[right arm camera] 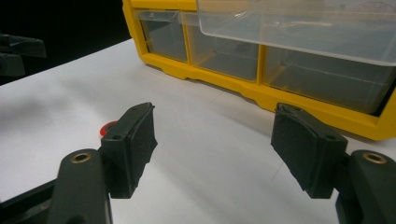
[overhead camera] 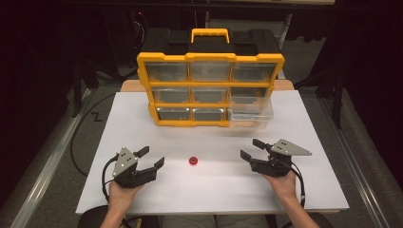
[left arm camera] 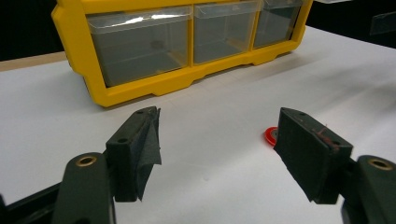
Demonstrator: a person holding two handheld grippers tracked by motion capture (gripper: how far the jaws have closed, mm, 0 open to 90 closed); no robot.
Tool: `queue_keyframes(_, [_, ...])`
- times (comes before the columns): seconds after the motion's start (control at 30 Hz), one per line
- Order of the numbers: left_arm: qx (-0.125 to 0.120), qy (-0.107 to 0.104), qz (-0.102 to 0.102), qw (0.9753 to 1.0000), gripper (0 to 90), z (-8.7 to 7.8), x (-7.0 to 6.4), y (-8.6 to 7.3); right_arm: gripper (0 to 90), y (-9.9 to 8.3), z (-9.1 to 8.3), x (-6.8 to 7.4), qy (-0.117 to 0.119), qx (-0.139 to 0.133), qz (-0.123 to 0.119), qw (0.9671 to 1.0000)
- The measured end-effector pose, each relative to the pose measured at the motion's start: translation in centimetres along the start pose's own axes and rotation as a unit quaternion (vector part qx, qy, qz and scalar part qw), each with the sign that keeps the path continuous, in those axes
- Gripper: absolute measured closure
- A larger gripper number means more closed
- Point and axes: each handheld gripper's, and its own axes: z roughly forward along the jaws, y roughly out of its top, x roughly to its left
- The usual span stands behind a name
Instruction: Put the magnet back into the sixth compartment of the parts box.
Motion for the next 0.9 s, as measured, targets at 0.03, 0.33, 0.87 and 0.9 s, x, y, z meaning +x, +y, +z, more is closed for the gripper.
queue_keyframes(0.03, [0.000, 0.000, 0.000, 1.0000, 31.0, 0.0, 0.0, 0.0, 32.4, 0.0, 0.1, 0.0, 0.001, 0.000, 0.001, 1.0000])
queue_keyframes(0.33, [0.000, 0.000, 0.000, 1.0000, 30.9, 0.0, 0.0, 0.0, 32.5, 0.2, 0.9, 0.3, 0.006, 0.004, -0.002, 1.0000])
queue_keyframes(0.87, [0.006, -0.003, 0.002, 1.0000, 30.8, 0.1, 0.0, 0.0, 32.9, 0.9, 2.5, 1.3, 0.016, 0.013, -0.010, 0.9997])
queue_keyframes(0.9, [0.005, -0.002, 0.001, 1.0000, 30.8, 0.1, 0.0, 0.0, 32.9, 0.9, 2.6, 1.4, 0.016, 0.013, -0.011, 0.9997])
